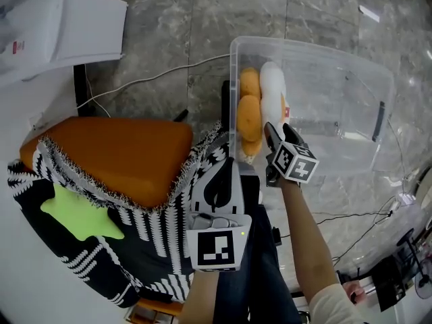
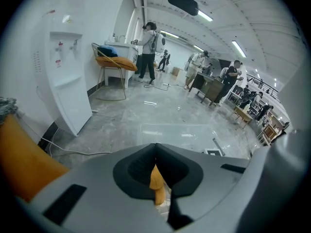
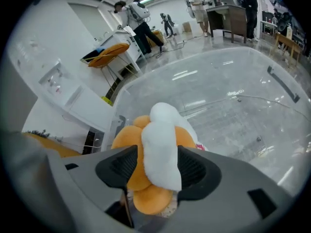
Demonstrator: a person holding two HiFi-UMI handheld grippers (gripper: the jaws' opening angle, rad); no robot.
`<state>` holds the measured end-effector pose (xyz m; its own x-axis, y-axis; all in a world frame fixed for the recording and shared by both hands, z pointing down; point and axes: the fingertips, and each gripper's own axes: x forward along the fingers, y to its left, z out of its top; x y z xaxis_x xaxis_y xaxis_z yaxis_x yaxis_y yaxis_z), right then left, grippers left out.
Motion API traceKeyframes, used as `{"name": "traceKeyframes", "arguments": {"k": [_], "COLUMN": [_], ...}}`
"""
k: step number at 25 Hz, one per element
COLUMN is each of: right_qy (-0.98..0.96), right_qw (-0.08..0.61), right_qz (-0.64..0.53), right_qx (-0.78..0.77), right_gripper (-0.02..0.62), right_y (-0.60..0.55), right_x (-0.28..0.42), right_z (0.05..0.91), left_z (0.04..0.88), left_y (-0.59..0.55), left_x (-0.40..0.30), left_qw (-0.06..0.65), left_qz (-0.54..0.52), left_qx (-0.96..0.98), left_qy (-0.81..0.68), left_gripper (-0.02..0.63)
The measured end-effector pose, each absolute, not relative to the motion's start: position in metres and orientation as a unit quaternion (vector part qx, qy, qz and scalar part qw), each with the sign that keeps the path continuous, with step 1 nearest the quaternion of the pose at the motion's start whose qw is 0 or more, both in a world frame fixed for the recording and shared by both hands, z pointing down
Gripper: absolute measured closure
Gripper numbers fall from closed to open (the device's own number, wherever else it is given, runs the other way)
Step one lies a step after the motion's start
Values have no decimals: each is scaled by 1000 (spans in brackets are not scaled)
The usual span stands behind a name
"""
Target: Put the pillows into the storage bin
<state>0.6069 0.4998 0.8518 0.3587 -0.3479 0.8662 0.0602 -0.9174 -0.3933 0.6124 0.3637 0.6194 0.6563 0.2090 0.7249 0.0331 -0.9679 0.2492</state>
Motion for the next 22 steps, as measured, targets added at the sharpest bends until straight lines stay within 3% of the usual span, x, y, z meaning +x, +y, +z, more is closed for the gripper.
{"name": "traceKeyframes", "arguments": {"k": [8,22], "right_qy": [124,202], "right_qw": [150,89], "right_qz": [-461,-230], "right_qx": [-866,-948], "right_gripper": [342,391], "right_y": [500,495], "right_x": [619,630], "right_z": [733,374], "left_z": [572,352], "left_y": [357,346], "left_x": [602,606], "left_qw": [105,62], "left_qz": [381,275], "left_qx": [917,958], "left_qy": [58,56], "left_gripper": [592,592]}}
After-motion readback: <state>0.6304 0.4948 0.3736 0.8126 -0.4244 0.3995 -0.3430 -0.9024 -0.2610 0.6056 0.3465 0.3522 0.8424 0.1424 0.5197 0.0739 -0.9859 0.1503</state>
